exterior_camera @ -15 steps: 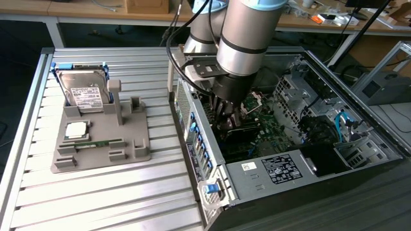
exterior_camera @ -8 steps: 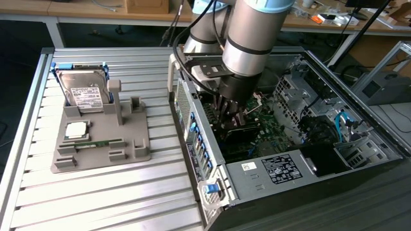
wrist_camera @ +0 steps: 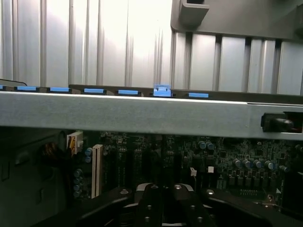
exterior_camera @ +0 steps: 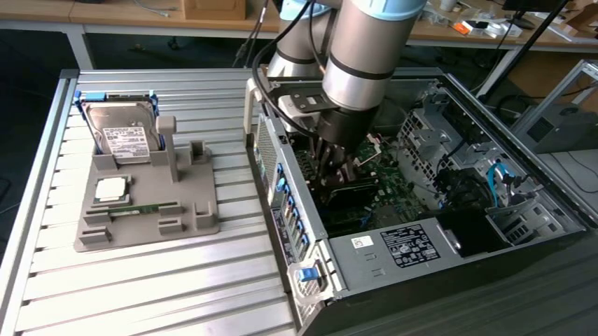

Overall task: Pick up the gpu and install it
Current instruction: 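Press down on the gpu until it lock into place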

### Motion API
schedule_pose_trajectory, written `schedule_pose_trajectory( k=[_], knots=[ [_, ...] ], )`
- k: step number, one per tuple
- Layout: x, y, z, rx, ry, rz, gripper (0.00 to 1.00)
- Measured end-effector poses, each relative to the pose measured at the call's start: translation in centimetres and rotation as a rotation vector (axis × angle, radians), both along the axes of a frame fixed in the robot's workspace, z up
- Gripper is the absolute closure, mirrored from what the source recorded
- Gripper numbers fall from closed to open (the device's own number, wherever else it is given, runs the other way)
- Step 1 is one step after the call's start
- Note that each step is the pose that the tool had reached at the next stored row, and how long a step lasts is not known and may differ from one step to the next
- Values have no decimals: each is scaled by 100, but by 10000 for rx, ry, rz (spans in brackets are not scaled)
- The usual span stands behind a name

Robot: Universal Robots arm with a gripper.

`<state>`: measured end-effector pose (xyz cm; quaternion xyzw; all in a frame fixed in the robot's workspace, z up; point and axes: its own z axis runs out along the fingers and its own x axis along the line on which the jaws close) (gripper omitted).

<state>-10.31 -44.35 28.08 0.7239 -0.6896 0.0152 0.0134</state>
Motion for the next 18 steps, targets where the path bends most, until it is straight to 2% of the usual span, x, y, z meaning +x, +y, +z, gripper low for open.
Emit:
schedule_pose_trajectory(
  k=[18],
  knots=[
    [-11,-1,-113,-6,3,1,89]
  ],
)
